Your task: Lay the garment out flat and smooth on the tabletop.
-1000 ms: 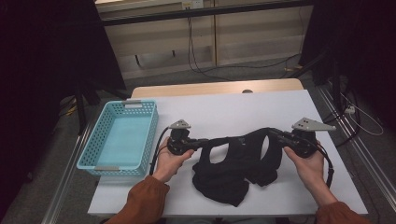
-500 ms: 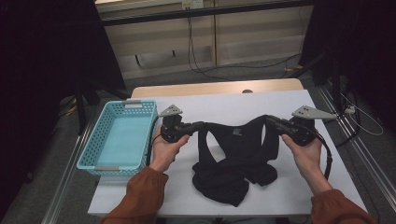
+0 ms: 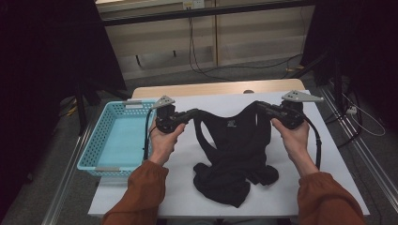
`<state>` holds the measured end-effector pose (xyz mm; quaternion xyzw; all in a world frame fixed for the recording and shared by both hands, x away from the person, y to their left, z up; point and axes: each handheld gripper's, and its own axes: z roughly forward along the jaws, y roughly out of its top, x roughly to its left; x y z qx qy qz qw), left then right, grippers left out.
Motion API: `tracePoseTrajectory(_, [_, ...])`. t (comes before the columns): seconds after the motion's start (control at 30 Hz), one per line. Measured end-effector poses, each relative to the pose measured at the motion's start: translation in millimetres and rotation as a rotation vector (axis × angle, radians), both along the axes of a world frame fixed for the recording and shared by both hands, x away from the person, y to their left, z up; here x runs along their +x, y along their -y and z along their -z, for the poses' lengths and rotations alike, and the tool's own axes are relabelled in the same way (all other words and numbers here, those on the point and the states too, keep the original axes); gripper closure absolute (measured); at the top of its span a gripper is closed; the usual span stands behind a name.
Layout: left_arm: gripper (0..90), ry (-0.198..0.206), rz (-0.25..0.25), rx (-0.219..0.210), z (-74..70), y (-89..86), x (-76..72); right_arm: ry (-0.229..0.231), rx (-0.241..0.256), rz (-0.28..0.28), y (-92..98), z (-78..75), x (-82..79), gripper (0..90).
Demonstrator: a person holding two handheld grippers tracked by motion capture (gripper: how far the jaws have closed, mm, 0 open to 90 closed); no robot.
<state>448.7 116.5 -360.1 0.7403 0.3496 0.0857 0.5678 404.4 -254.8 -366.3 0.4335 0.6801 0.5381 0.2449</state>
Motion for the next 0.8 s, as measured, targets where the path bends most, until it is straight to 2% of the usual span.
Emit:
tracePoseTrajectory(0.17, [88.9, 0.020, -0.004, 0.004, -4.3, 6.4, 2.5, -0.004, 0.005, 0.001, -4.2, 0.4, 10.2, 82.8])
tracePoseTrajectory(0.37, [88.9, 0.021, -0.039, 0.007, -10.2, 8.2, 18.4, -0.007, -0.001, 0.021, -5.7, -0.5, 24.7, 83.3])
tracePoseTrajectory(0.6, [88.9, 0.032, -0.084, -0.010, -21.0, 1.9, 36.4, 0.020, -0.004, 0.048, -0.4, -15.0, 45.8, 83.4])
tracePoseTrajectory(0.77, [88.9, 0.027, -0.116, -0.022, -23.1, 0.8, 46.1, 0.029, 0.001, 0.057, -0.3, -20.8, 56.8, 83.4])
tracePoseTrajectory(0.8, [88.9, 0.024, -0.123, -0.019, -23.5, 2.3, 48.5, 0.026, -0.011, 0.060, -3.5, -22.6, 61.5, 83.3])
